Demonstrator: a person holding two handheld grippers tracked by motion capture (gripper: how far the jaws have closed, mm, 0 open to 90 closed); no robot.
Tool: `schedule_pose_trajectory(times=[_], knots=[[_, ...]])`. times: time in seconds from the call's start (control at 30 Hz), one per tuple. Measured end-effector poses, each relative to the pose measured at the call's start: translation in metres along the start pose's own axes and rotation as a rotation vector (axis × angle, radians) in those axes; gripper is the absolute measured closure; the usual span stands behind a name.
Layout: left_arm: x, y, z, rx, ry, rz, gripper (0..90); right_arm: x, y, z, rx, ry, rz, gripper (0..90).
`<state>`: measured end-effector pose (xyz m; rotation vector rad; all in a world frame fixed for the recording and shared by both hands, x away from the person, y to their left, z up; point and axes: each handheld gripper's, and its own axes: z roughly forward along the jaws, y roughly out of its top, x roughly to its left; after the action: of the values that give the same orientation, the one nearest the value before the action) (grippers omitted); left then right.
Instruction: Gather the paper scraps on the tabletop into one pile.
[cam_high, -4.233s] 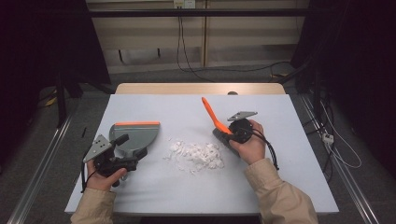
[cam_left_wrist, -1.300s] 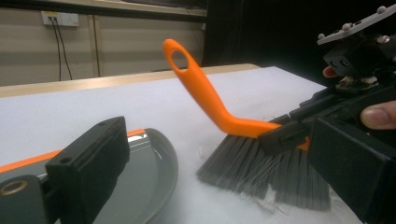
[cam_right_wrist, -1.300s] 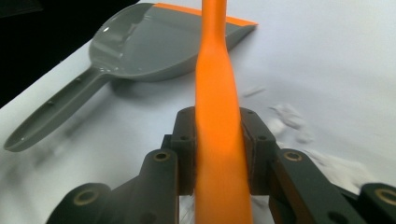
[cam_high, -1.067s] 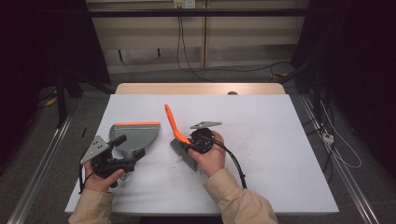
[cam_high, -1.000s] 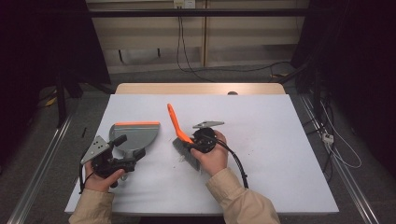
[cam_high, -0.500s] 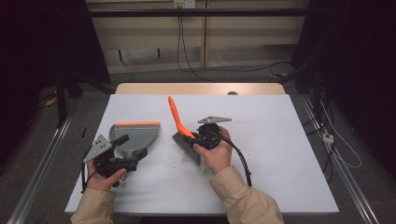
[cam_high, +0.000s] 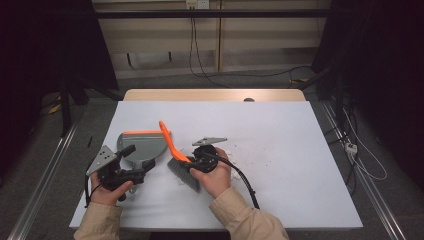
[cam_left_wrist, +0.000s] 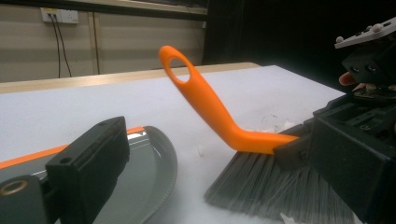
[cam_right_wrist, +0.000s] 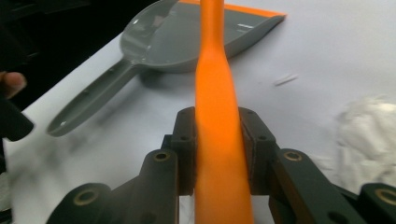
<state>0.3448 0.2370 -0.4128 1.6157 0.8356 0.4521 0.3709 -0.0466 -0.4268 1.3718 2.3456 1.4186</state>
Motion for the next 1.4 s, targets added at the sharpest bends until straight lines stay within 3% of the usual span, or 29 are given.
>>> schedule_pose_trajectory(times=[0.37, 0.57, 0.73, 0.93, 1.0, 1.07, 1.1, 1.13, 1.3, 1.4], knots=[[-0.001, 0.001, 0.002, 0.001, -0.001, 0.001, 5.5, -0.037, 0.001, -0.028, -0.027, -0.118, 0.009, 71.8], [-0.001, 0.001, 0.003, 0.002, 0.002, -0.001, 5.6, -0.043, 0.009, -0.037, -0.081, -0.103, 0.051, 71.8], [-0.002, 0.001, 0.004, 0.001, -0.004, -0.001, 5.5, -0.034, 0.02, -0.026, -0.123, -0.1, 0.054, 71.8], [0.0, 0.001, 0.004, 0.002, -0.002, -0.004, 5.5, -0.021, 0.026, 0.009, -0.127, -0.076, 0.101, 71.8], [0.0, 0.001, 0.003, 0.002, -0.004, -0.003, 5.5, -0.017, 0.027, 0.022, -0.115, -0.095, 0.093, 71.8], [0.001, 0.0, 0.002, 0.0, -0.001, -0.006, 5.5, -0.016, 0.025, 0.032, -0.1, -0.092, 0.115, 71.8], [0.001, 0.0, 0.002, -0.002, -0.003, -0.005, 5.6, -0.017, 0.025, 0.034, -0.11, -0.117, 0.105, 71.8], [0.002, 0.0, 0.001, -0.005, -0.002, -0.007, 5.5, -0.019, 0.026, 0.034, -0.1, -0.142, 0.097, 71.6], [0.005, 0.0, -0.001, -0.005, 0.007, -0.01, 5.5, -0.032, 0.022, 0.019, -0.079, -0.169, 0.127, 71.6], [0.003, 0.001, -0.001, -0.006, 0.005, -0.002, 5.5, -0.037, 0.02, 0.007, -0.074, -0.2, 0.108, 71.6]])
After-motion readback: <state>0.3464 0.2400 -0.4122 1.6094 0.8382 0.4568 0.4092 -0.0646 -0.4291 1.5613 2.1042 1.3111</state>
